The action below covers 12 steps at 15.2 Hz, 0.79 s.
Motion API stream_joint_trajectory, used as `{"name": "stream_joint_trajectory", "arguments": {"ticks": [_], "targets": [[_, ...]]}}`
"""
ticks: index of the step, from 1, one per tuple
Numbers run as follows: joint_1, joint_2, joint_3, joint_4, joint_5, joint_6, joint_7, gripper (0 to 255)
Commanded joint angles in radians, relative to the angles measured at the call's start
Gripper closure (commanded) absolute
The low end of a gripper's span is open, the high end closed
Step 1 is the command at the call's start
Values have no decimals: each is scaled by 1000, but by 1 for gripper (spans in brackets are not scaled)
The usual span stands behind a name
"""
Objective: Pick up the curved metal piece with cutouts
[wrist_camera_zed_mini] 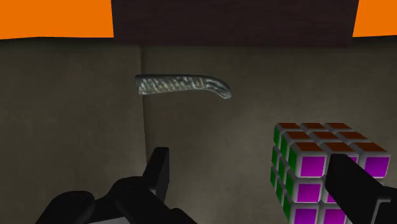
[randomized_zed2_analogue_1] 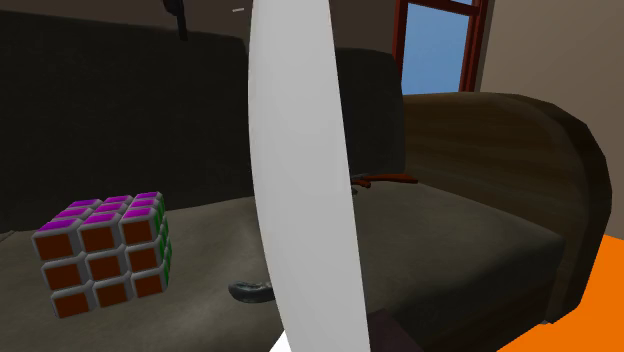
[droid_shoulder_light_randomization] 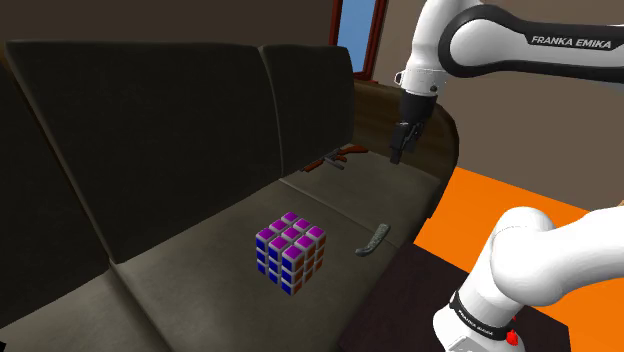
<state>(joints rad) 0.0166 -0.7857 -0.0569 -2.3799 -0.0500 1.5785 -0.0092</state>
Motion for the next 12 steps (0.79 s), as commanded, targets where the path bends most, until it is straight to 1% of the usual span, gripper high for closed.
{"name": "stream_joint_trajectory", "arguments": {"ticks": [1, 7, 12], "targets": [[0, 0, 0, 0, 0, 0, 0, 0], [-104, -3, 30, -206, 35, 222, 259, 0], [-185, 32, 62, -355, 68, 425, 472, 0]]}}
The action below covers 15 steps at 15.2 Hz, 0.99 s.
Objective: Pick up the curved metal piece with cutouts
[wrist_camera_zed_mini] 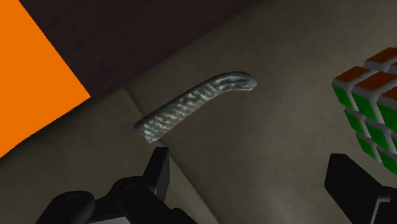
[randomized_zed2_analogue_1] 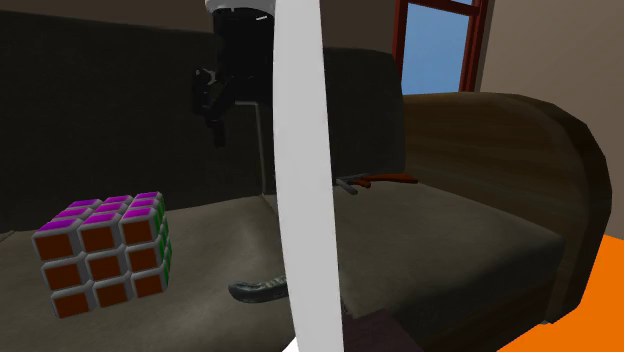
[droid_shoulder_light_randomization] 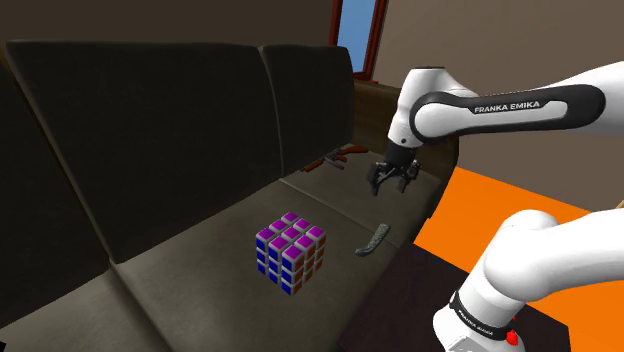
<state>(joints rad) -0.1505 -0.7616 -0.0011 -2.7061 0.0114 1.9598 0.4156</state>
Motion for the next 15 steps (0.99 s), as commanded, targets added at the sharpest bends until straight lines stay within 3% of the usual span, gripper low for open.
{"name": "stream_joint_trajectory", "arguments": {"ticks": [1, 8, 15], "targets": [[-33, 20, 14, -56, 14, 87, 90, 0], [-136, 174, 75, -215, 74, 427, 387, 0], [-230, 480, 149, -295, 141, 840, 689, 0]]}}
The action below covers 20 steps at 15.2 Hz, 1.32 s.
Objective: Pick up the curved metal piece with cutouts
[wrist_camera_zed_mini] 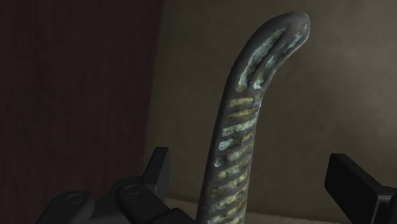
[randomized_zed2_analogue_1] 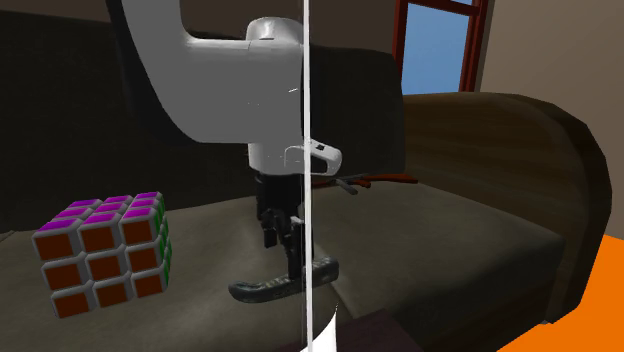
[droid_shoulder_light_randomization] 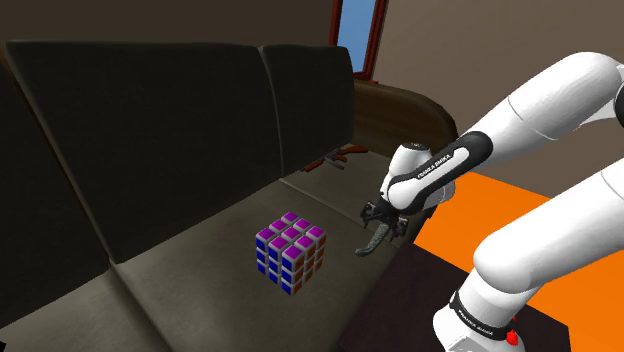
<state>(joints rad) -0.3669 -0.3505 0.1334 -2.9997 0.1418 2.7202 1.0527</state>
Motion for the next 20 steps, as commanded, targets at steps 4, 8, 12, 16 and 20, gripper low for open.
{"name": "stream_joint_trajectory", "arguments": {"ticks": [4, 8, 12, 16, 20], "targets": [[-15, 144, 17, -2, 12, 155, 54, 0], [-20, 258, 20, 5, 8, 263, 54, 0], [-19, 258, 22, 5, 7, 263, 56, 255], [-19, 258, 22, 5, 7, 263, 57, 255], [-20, 258, 20, 5, 8, 263, 54, 255]]}}
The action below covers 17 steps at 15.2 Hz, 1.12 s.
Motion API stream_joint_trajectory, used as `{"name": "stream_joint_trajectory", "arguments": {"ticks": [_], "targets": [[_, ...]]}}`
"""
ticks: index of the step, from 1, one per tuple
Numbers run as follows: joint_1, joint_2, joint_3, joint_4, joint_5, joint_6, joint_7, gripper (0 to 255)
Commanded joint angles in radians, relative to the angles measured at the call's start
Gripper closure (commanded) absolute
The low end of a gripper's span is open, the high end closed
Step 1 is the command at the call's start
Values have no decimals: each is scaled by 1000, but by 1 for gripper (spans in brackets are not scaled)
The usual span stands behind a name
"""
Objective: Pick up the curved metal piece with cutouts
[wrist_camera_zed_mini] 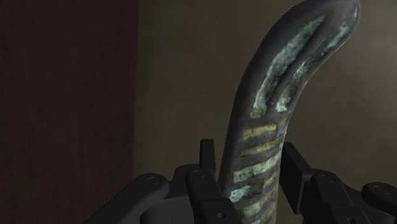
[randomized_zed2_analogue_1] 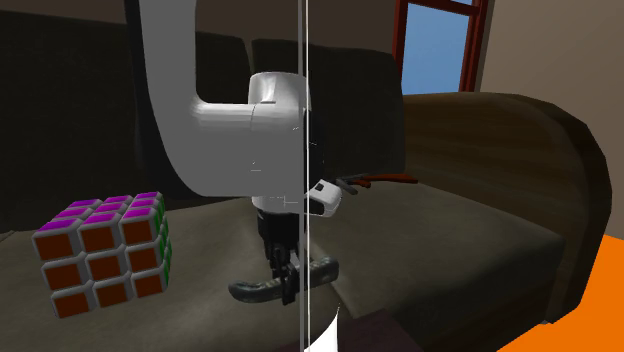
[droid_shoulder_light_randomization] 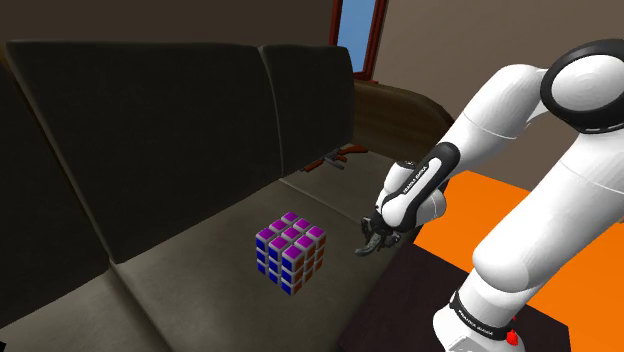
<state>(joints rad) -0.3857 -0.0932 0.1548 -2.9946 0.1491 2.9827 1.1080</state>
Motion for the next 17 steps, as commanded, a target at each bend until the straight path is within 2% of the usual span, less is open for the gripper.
{"name": "stream_joint_trajectory", "arguments": {"ticks": [1, 15, 17], "targets": [[0, -25, -2, -3, 2, -23, -2, 255], [4, -344, -11, 8, -3, -353, 5, 255], [4, -347, -11, 8, -3, -356, 5, 255]]}}
